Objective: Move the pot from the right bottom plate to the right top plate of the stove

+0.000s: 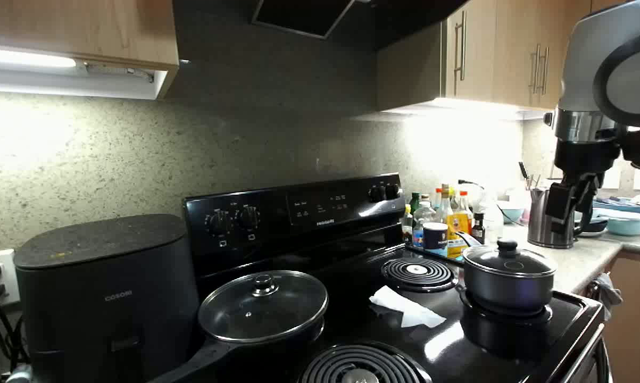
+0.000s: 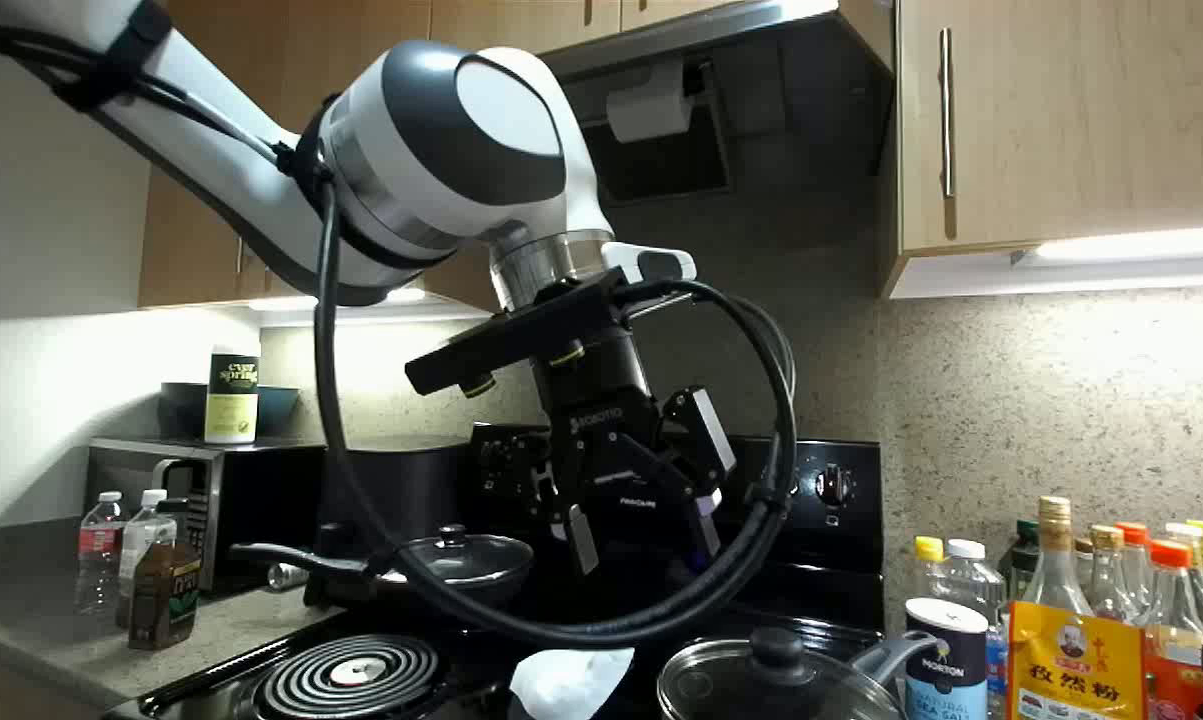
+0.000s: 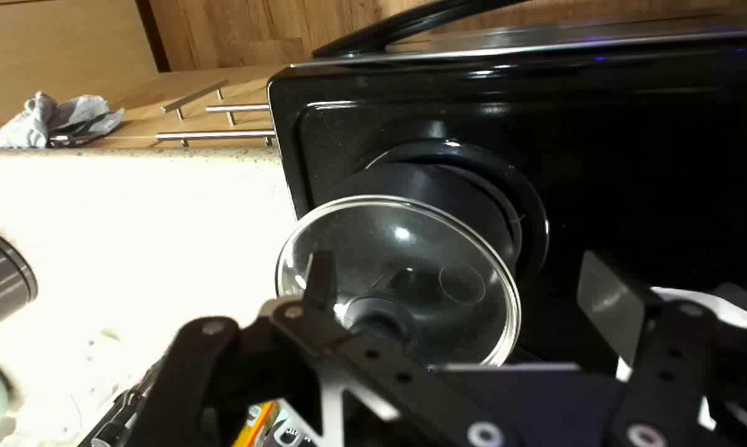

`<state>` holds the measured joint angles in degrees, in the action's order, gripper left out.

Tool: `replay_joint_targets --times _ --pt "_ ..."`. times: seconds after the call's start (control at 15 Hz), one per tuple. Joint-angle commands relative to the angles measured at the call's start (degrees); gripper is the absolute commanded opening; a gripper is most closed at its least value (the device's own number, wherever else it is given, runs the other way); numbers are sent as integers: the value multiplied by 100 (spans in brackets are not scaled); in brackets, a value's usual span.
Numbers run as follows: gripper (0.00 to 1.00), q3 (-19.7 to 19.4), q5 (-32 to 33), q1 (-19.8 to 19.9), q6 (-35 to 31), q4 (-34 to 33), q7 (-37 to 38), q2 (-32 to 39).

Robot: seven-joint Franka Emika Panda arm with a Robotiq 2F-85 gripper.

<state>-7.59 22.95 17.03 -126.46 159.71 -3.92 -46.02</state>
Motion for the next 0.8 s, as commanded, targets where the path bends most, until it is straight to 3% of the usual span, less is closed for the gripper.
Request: replay_joint_targets --times 0.0,0.73 --pt "100 -11 3 -19 51 36 6 5" --pt "100 -9 1 -18 51 143 4 42"
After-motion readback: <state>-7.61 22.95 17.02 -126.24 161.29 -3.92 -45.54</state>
